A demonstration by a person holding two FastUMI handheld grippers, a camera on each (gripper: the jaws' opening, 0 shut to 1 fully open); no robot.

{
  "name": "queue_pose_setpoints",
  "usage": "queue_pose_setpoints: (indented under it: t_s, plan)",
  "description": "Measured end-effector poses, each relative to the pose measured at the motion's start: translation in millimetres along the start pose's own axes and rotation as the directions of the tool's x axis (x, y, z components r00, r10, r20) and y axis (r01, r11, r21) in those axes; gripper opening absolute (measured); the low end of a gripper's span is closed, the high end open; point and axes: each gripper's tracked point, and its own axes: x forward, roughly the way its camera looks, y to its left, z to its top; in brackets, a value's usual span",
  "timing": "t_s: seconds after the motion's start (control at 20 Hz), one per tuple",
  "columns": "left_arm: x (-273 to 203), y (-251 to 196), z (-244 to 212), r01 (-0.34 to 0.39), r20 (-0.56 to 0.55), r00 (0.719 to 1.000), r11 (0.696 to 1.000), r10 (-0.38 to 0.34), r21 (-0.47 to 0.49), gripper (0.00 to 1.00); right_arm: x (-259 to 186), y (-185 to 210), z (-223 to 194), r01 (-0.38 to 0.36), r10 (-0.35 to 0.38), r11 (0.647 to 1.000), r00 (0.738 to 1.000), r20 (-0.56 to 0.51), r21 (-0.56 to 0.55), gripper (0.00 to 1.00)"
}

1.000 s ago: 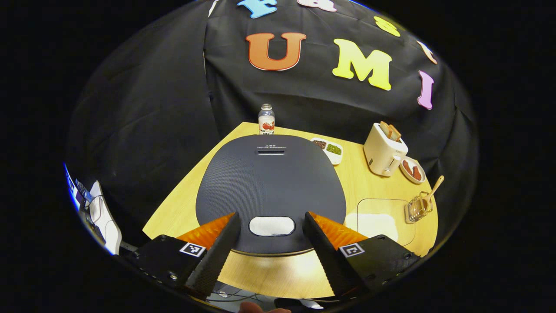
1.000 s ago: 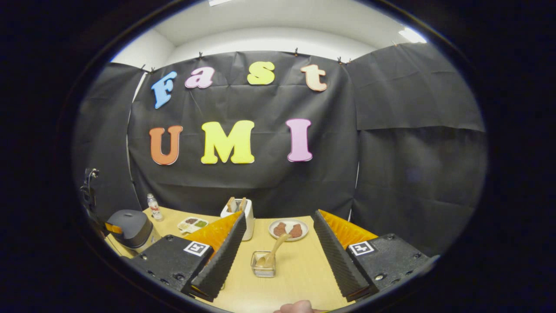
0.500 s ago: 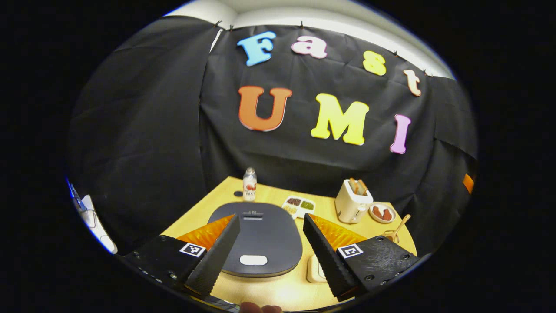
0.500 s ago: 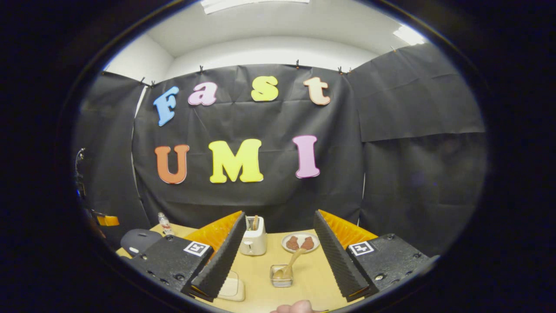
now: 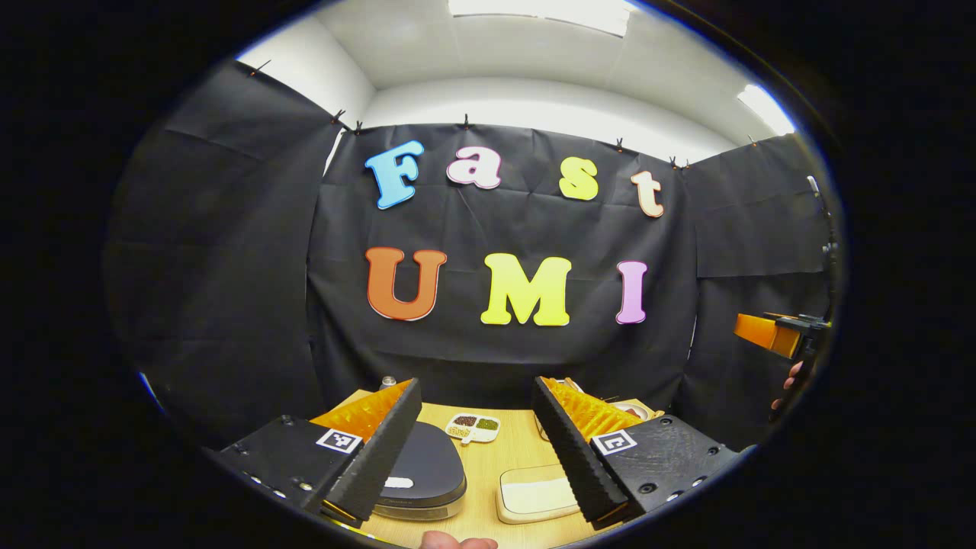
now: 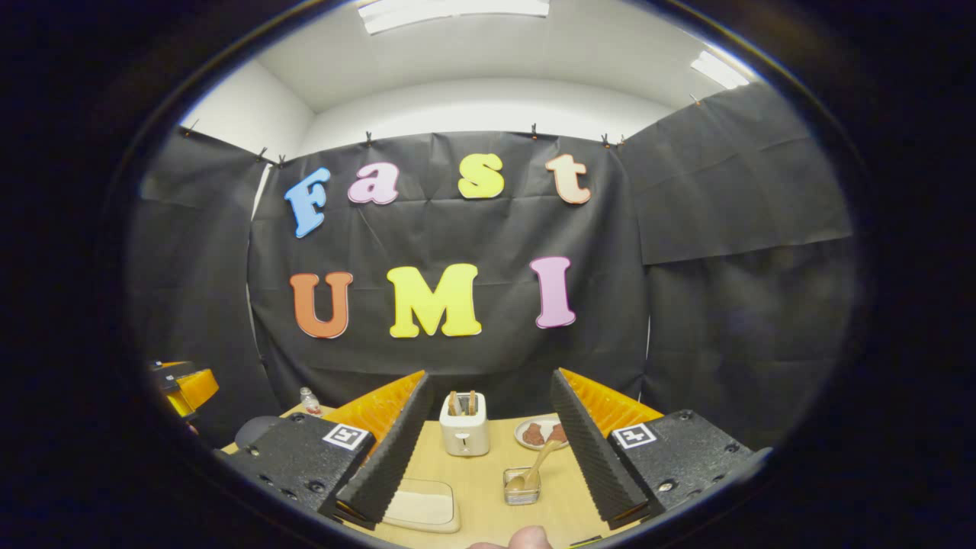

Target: Close the left gripper, press the button to open the rice cooker; take a wooden spoon from the chopstick holder with the right hand, scoop a spoonful of rice and pour it into the rice cooker, then put the wooden spoon back into the chopstick holder.

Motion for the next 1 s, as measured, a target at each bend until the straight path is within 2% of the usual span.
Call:
queue_pose_setpoints:
  t_s: [0.35,0.7,1.0]
  plan:
    - [-18,-19,2,0.034,0.024,0.999,0.999,-0.034,-0.013,0.94,-24,39,-26,-0.056,0.055,0.998,0.997,-0.051,-0.018,1.0]
    - [-29,-9,0,0.011,0.016,1.0,1.0,-0.011,-0.001,0.94,-27,64,-24,-0.111,0.108,0.993,0.993,-0.051,-0.047,1.0]
    - [-31,-2,5,-0.007,0.018,1.0,1.0,0.008,-0.018,0.94,-28,71,-17,-0.123,0.121,0.991,0.992,-0.036,-0.053,1.0]
